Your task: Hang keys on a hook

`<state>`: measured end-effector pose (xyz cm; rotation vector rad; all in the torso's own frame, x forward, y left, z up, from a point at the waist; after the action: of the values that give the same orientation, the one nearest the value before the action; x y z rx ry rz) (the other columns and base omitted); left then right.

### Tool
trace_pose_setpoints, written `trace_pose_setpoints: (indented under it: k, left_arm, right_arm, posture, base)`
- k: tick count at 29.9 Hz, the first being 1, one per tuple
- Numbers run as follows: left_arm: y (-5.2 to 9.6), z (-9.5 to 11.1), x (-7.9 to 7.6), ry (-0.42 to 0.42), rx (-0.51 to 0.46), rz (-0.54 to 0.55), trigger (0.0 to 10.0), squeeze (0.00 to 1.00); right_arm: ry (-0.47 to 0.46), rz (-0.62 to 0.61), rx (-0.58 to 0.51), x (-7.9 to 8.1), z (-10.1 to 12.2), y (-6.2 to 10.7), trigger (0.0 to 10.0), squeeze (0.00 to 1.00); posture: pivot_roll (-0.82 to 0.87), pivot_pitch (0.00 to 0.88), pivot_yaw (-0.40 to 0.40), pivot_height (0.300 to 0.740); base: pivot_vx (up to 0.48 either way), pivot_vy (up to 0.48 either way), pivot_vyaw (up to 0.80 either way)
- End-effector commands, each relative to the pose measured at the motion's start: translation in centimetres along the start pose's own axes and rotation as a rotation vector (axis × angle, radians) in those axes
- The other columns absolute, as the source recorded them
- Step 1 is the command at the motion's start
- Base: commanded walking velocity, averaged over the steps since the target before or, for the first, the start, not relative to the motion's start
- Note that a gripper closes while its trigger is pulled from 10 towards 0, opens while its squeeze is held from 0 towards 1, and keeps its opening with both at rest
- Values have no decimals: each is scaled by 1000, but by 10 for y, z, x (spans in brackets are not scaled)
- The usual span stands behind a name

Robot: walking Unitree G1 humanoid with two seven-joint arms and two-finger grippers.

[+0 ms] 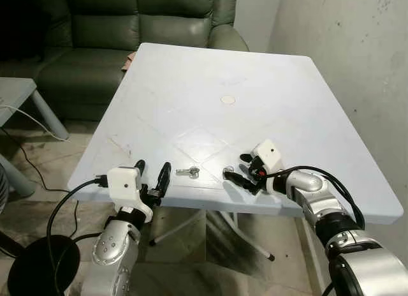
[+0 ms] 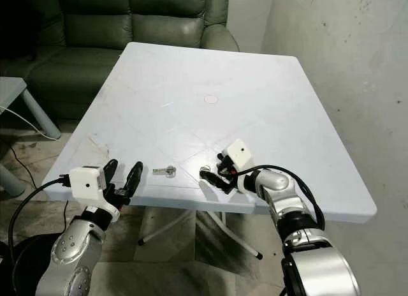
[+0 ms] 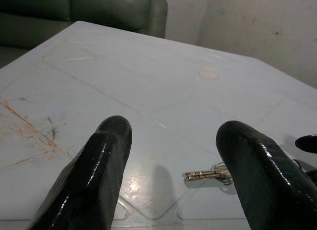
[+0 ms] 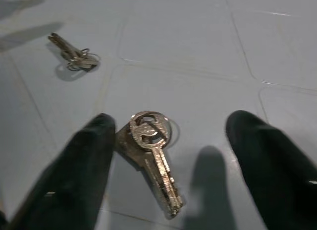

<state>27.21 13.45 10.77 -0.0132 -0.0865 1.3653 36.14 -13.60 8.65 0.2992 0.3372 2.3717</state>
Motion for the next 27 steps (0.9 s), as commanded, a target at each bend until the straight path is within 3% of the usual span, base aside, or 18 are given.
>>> trace_pose_setpoints:
  k: [1,7,8,9,16,27]
  left_arm:
    - [-1,3,1,-14,0,4,10000,0]
    - [-2,3,1,-17,0,8,10000,0]
    - [-2,3,1,-15,0,11,10000,0]
    - [-2,3,1,-14,0,11,10000,0]
    - [-3,4,1,-11,-1,18,10000,0]
    - [-4,4,1,-8,0,21,10000,0]
  right_arm:
    - [-1,3,-14,-2,5,1,0,0]
    - [-13,38,-3,3,2,-1,0,0]
    - [-22,28,1,3,2,-3,8824,0]
    - [-23,24,-1,3,3,-3,10000,0]
    - [-66,-40,6,3,4,-12,10000,0]
    - [-77,13,17,6,4,-11,10000,0]
  posture:
    - [-45,33,-38,740]
    - [-45,40,-36,740]
    - [-46,48,-36,740]
    - [-46,48,-36,740]
    - [-48,54,-36,740]
    - [-48,56,-38,740]
  base:
    - [0,0,0]
    - [0,0,0]
    - [0,0,0]
    - [0,0,0]
    - [0,0,0]
    - [0,0,0]
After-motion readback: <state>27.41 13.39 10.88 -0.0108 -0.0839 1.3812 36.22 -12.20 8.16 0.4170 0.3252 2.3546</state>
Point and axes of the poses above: a point about 5 cm out from each wrist's last joint towards the gripper, its own y axis pointing back from the gripper into the wrist, its own z axis along the axis of the wrist's last joint, x = y × z, the point moved 2 cm from there along -y, pointing out of the wrist towards the gripper, and after that the axes turned 12 degrees about -y, right-handed, at the moved point
